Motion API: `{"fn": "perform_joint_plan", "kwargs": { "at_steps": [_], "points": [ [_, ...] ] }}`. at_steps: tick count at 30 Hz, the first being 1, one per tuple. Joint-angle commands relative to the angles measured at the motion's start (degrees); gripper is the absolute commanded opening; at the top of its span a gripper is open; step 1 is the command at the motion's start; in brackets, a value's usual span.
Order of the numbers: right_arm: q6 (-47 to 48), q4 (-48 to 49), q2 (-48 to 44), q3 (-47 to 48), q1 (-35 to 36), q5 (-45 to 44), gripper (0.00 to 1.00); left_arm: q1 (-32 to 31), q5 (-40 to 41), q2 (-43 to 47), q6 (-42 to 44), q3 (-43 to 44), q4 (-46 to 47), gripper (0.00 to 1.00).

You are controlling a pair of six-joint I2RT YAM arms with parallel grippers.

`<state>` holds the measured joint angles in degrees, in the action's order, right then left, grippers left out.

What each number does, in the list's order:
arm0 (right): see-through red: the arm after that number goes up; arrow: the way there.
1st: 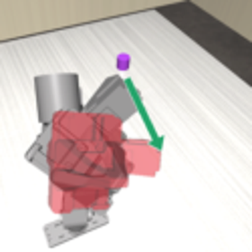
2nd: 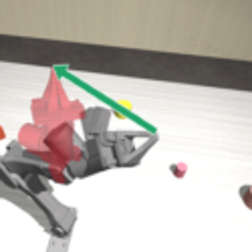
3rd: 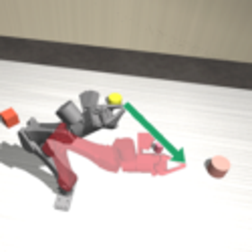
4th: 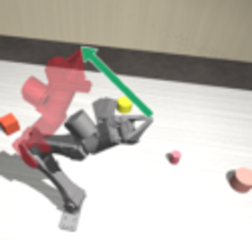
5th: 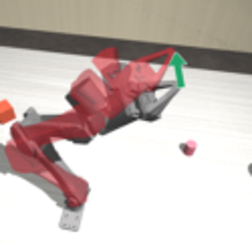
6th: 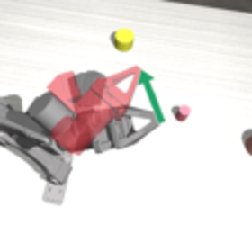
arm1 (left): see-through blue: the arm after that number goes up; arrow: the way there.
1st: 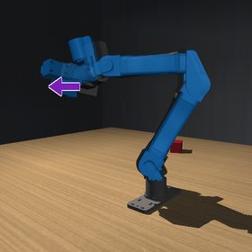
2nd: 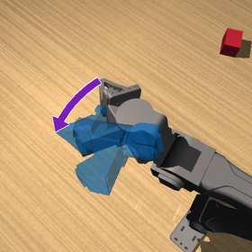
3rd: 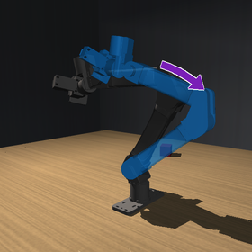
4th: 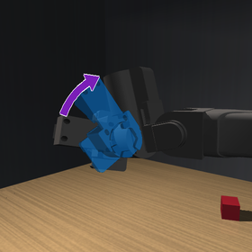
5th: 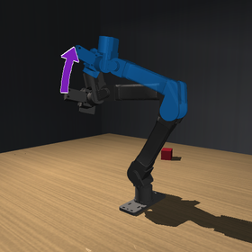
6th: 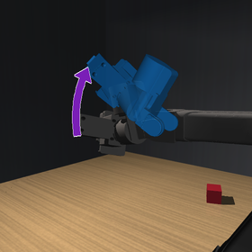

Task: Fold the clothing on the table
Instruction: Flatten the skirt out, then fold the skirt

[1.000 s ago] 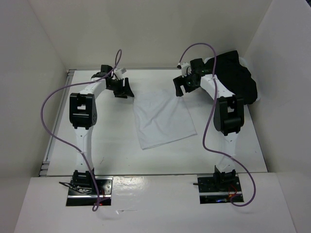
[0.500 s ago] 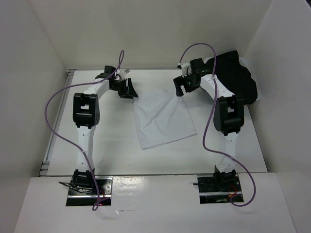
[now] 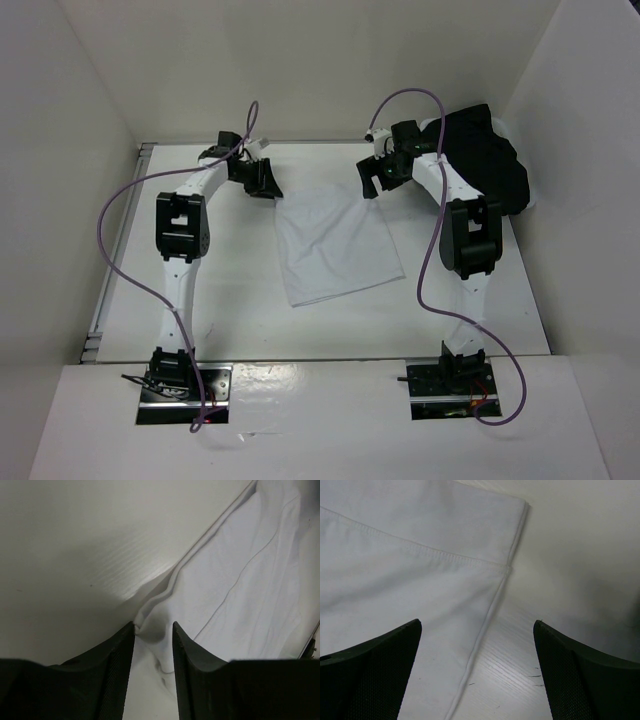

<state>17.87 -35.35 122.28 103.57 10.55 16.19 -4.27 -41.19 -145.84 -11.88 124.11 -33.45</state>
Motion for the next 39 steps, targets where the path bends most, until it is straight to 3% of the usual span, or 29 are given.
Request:
{"fn": "perform_joint_plan", "kwargs": {
  "at_steps": [1,5,13,17,19,21,39],
  "points": [
    [-0.1,0.4,0.6,2.6,0.0,-0.2,0.96,-0.2,4.2,-3.1,2.9,4.8,-3.2,0.42],
    [-2.3,0.4,3.5,6.0,0.0,0.4,0.96,-0.2,5.2,-4.5,4.3,9.4,-5.6,0.36],
    [-4.1,-2.9,10.8,18.8,0.0,4.5,0.96,-0.7,4.4,-0.8,7.0,5.3,-6.1,0.30],
    [-4.6,-2.9,11.3,19.6,0.0,5.2,0.96,-0.7,3.8,2.9,8.3,-1.1,-5.4,0.45],
    [-4.6,-2.9,11.3,19.6,0.0,5.8,0.96,-0.2,3.8,5.1,8.9,-2.9,-5.4,0.68],
    [-4.6,-2.9,11.3,19.0,0.0,5.8,0.96,-0.2,4.5,6.4,8.9,-4.1,-4.9,0.72],
    [-3.5,-0.7,5.7,10.3,0.0,4.7,0.95,0.9,-0.8,4.2,2.6,-6.2,-0.6,0.60]
  ]
}}
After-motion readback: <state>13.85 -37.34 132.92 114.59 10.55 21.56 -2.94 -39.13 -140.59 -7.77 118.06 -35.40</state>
